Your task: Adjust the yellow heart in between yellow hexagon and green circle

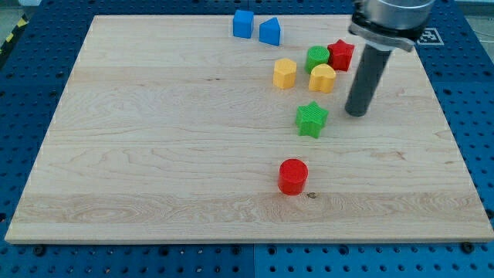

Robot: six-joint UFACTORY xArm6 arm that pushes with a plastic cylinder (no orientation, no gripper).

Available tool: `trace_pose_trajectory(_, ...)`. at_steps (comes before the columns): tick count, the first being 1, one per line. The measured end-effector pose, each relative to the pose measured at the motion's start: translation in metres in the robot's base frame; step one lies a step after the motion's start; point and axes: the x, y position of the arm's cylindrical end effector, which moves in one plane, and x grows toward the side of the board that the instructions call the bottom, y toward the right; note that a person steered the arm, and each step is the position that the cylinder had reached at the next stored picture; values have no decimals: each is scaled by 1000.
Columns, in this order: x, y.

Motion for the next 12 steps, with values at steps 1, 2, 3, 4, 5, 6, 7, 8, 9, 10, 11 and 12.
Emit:
trace_pose_trajectory(1,-5,7)
trace_pose_trajectory(2,-44,-2)
trace_pose_trajectory(3,-51,-48)
trace_pose_trajectory(4,-51,-100)
trace_pose_trajectory(5,-51,-98)
trace_pose_trajectory(6,-39,-65)
trace_pose_trajectory(7,-38,-58)
trace_pose_trajectory(8,-38,-51)
trace_pose_trajectory(9,-37,-38)
trace_pose_trajectory(10,-37,-37)
trace_pose_trajectory(11,-37,-32)
trace_pose_trajectory(12,-37,-6)
